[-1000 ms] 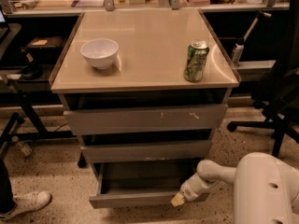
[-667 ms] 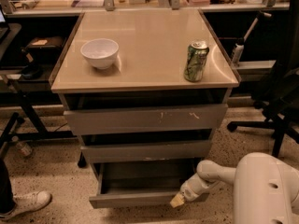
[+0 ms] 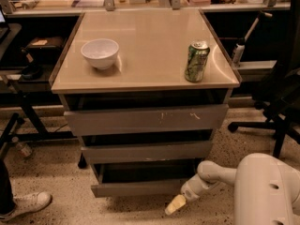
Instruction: Close bottom drawer
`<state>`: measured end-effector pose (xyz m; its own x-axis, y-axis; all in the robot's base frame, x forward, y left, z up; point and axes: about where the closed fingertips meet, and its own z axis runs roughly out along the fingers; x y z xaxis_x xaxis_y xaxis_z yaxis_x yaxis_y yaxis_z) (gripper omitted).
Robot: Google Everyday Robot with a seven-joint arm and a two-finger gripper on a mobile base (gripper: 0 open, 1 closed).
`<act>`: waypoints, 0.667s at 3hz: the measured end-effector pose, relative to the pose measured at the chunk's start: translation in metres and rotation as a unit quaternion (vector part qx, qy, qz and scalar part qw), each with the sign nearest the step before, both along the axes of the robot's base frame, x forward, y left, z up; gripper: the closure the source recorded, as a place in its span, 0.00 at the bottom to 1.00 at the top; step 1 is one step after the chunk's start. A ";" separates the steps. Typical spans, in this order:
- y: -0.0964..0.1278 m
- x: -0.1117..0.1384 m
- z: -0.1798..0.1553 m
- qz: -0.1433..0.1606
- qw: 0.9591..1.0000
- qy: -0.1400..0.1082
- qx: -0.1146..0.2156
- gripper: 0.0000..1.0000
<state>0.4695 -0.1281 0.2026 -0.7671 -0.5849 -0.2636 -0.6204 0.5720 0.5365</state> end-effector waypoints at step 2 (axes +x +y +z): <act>0.000 0.000 0.000 0.000 1.000 0.000 0.000 0.19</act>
Offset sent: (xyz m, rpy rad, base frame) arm 0.0000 0.0000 0.0000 0.0000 0.0000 0.0000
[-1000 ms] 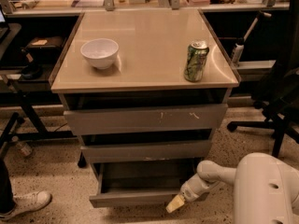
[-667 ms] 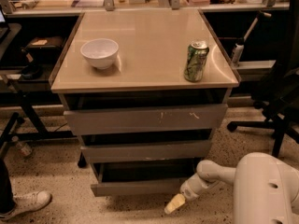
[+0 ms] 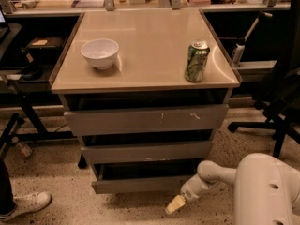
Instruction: Close bottom drawer
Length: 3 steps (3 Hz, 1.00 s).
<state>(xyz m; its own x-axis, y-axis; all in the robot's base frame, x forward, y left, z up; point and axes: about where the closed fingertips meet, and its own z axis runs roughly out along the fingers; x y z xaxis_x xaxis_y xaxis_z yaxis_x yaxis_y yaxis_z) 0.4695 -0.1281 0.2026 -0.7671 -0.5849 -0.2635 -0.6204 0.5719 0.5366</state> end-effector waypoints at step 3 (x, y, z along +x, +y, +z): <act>0.000 0.001 -0.001 -0.001 1.000 -0.005 0.001 0.88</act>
Offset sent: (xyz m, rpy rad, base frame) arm 0.0000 0.0000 0.0000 0.0000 0.0000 0.0000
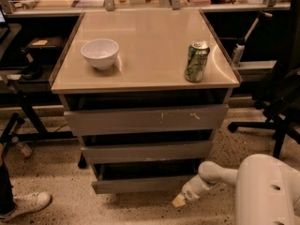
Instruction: Close bottom drawer
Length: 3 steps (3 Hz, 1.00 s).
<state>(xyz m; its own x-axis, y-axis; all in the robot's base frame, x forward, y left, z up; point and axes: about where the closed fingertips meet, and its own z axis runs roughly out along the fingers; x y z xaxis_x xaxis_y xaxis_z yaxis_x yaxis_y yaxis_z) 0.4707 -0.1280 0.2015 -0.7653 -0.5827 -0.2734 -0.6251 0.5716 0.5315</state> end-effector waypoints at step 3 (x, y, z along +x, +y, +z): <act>0.017 0.046 0.011 0.003 0.995 -0.096 -0.007 1.00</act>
Offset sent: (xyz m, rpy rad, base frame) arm 0.0529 0.0159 0.0132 -0.0056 -0.2217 -0.0040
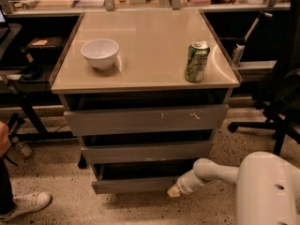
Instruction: Close bottom drawer
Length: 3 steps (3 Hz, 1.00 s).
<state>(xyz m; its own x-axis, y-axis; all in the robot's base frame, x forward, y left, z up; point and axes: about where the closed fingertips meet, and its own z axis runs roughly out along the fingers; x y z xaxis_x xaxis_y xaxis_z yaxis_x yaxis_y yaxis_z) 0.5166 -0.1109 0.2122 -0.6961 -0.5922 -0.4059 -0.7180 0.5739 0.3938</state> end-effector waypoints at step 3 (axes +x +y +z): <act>0.013 0.034 -0.003 0.008 0.999 -0.044 -0.013 0.85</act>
Offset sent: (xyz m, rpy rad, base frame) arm 0.0531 0.0150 -0.0049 -0.0412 -0.1284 0.0165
